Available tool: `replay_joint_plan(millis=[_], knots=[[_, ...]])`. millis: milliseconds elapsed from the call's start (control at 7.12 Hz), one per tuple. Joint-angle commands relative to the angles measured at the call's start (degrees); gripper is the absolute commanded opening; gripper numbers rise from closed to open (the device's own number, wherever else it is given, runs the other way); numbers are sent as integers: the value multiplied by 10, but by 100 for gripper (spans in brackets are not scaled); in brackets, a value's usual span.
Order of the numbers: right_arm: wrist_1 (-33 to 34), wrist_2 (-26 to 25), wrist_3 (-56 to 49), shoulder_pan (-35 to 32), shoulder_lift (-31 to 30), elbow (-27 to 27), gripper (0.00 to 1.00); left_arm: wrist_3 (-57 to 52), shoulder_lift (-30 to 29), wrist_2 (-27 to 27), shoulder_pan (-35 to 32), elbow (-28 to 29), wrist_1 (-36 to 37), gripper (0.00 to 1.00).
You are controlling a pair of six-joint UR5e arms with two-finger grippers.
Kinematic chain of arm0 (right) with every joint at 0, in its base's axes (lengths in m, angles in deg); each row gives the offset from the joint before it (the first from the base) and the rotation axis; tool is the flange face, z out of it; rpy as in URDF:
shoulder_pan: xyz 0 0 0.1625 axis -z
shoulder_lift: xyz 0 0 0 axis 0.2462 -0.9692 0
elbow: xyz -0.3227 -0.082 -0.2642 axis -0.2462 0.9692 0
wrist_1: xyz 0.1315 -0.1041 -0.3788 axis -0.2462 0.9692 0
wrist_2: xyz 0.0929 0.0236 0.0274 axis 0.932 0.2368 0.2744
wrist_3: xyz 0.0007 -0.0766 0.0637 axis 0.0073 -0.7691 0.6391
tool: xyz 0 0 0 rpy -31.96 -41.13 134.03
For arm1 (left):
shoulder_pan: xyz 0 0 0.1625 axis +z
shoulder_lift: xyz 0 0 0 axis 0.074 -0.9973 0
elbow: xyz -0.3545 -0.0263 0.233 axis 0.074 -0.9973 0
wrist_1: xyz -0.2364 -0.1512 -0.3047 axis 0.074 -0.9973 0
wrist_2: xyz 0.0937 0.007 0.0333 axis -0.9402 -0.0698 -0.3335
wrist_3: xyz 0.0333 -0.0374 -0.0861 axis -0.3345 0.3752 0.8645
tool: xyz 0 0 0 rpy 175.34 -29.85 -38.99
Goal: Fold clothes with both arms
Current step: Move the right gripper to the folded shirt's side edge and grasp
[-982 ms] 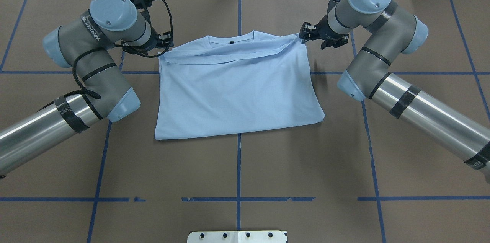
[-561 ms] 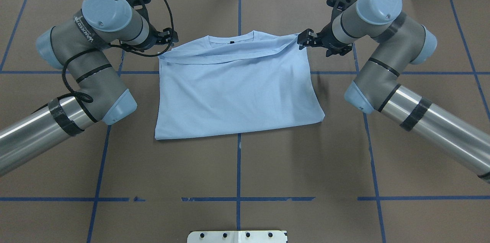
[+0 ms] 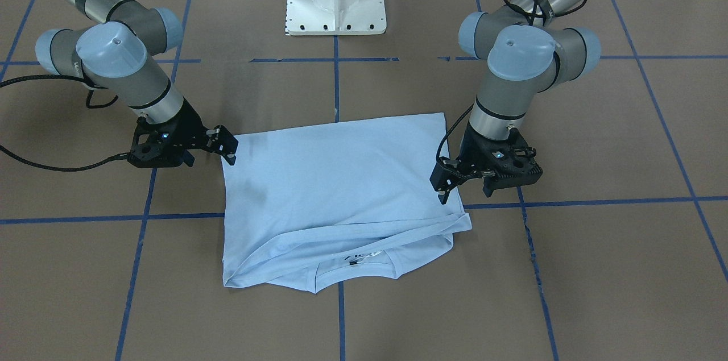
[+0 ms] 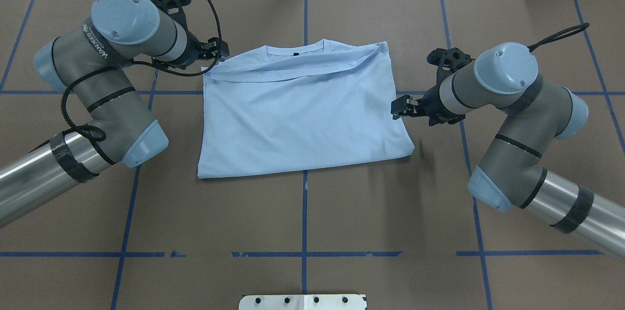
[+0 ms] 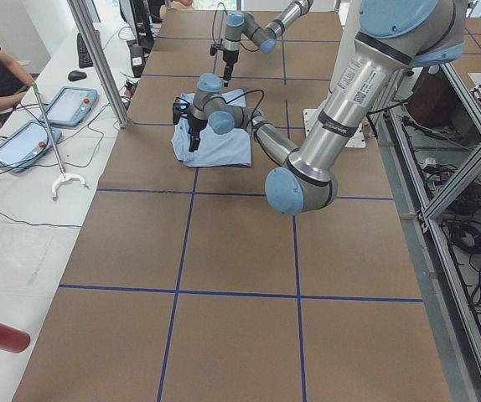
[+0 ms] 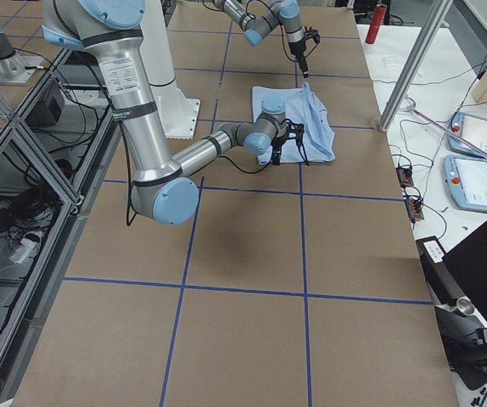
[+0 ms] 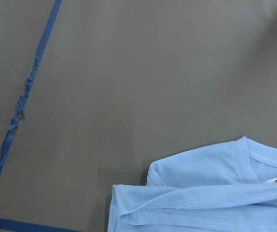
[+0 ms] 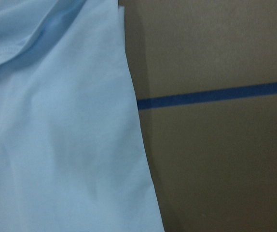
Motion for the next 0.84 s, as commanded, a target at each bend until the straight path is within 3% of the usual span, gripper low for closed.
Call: replay_joint_plan(millis=[0, 140, 561, 702], knots=[[10, -2, 0, 31, -5, -5, 98, 1, 1, 0, 0, -5, 1, 100], [19, -1, 0, 33, -3, -5, 89, 1, 1, 0, 0, -9, 1, 100], [22, 5, -4, 34, -5, -3, 24, 1, 1, 1, 3, -10, 1, 100], [22, 5, -5, 34, -6, -3, 9, 1, 1, 1, 5, -10, 1, 100]])
